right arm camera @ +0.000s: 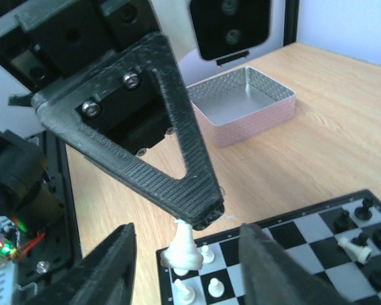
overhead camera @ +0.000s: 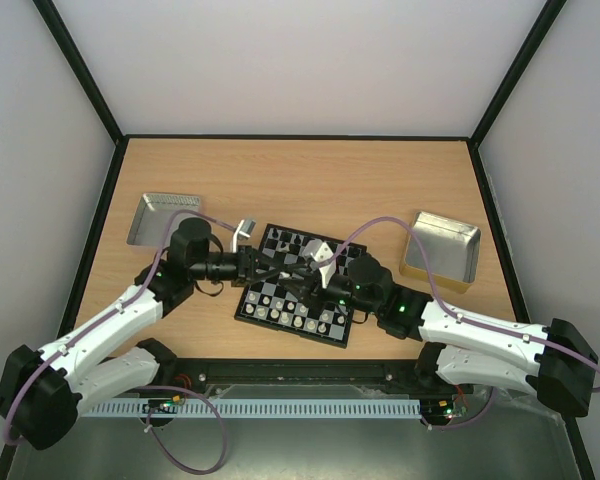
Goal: Set up the chess pieces on the board
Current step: Place the chess piece on the chessboard.
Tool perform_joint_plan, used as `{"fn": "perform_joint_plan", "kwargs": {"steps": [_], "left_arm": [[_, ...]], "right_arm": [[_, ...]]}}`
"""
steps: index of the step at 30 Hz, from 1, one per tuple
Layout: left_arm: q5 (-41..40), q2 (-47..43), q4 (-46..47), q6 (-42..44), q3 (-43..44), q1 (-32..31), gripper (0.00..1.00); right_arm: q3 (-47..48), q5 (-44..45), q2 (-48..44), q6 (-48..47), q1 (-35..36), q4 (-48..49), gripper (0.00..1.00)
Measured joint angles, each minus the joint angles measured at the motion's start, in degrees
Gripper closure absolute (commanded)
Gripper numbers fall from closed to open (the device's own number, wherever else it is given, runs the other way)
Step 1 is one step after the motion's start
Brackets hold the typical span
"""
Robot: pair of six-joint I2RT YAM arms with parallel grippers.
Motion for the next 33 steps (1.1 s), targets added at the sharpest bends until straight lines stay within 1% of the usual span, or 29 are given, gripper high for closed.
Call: {"fn": "perform_joint_plan", "kwargs": {"steps": [4,6,8,11,14,17,21,25,28,33], "left_arm": [[-2.4,-0.11,-3.19,3.02,0.37,-0.15,0.96],[-5.77,-0.37,-6.27,5.4,1.2,-0.2,0.96],[-9.49,-1.09,-8.81,7.74,1.97,-0.2,0.96],[-15.65,-2.27,-12.15,11.13,2.78,-0.66,0.96],[-22.27,-2.29,-15.56,14.01,3.63,-2.6,0.96],[-29.86,-0.48,-19.82,16.46,6.32,-8.0,0.96],[-40.41,3.82,-22.82,18.88,11.41,-17.86,0.96],[-48.87,9.77,-24.09,20.39,14.43,-26.1,0.96],[-53.75,15.67,-24.98,21.29,15.65,-30.8,0.96],[-57.48,23.52,-25.07,22.16,16.22,-36.28,0.96]], "right_arm": [[0.0,1.07,-0.35,1.62,0.0,-1.03,0.36],[0.0,2.23,-1.33,2.89,0.0,-2.12,0.34],[0.0,4.44,-3.04,4.66,0.0,-3.32,0.33],[0.31,9.99,-4.98,8.35,0.0,-5.33,0.32],[2.97,19.23,-4.28,13.99,-0.09,-10.21,0.31],[6.75,27.76,-1.66,20.02,-1.2,-15.98,0.31],[9.14,33.24,1.05,30.53,-6.71,-22.58,0.32],[8.28,34.18,1.11,39.71,-12.72,-27.5,0.32],[6.47,33.94,0.42,44.65,-14.97,-29.24,0.32],[4.11,32.72,-0.7,48.98,-16.44,-30.69,0.32]]}}
